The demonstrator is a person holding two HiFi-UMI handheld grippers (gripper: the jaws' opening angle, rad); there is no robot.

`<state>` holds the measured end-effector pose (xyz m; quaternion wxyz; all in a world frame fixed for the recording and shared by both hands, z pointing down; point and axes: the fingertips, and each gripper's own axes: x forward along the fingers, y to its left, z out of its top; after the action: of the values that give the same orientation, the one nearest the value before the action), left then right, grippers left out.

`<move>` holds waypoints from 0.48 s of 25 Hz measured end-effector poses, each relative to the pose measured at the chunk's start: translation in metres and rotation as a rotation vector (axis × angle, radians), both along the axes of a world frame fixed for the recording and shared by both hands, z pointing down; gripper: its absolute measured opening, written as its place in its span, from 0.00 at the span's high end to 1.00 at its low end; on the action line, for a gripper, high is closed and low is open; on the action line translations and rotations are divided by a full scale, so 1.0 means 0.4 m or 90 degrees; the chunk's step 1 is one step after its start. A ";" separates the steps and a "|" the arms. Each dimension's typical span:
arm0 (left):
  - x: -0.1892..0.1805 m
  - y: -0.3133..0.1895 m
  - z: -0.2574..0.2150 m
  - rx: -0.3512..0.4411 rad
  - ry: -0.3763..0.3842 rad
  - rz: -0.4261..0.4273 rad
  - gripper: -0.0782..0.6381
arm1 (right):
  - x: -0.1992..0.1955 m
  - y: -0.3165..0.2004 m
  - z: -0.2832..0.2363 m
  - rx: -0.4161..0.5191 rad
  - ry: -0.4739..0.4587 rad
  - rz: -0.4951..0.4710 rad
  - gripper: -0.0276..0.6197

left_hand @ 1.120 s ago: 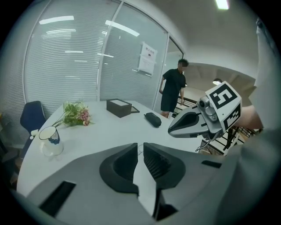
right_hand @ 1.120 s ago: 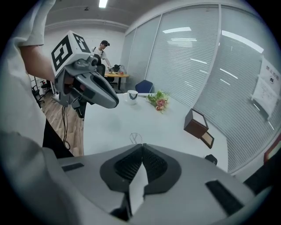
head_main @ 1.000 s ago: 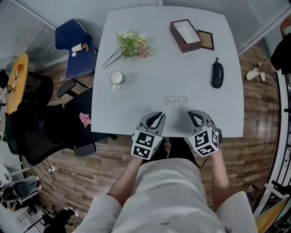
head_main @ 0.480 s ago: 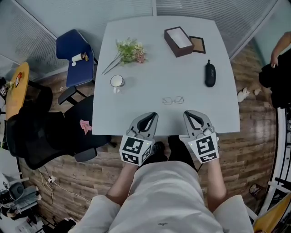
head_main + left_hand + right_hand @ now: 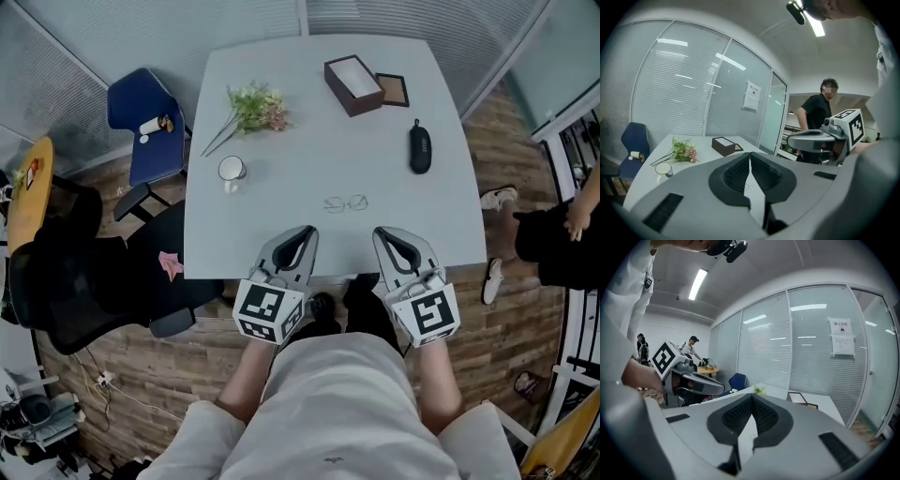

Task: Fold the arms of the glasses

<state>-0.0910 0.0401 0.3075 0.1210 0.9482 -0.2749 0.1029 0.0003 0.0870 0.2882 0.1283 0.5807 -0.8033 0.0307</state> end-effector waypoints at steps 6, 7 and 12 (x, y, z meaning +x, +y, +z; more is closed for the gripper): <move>0.012 -0.004 -0.028 0.008 0.013 -0.005 0.85 | 0.004 0.004 -0.013 -0.008 -0.059 -0.007 0.95; 0.013 -0.006 -0.030 0.009 0.014 -0.004 0.85 | 0.008 0.003 -0.015 -0.008 -0.064 -0.003 0.95; 0.012 -0.001 -0.033 0.008 0.013 0.000 0.85 | 0.030 0.002 -0.019 -0.008 -0.074 0.017 0.95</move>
<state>-0.0861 0.0398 0.2943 0.1180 0.9499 -0.2744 0.0916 0.0124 0.0879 0.2806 0.0843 0.5880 -0.8013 0.0709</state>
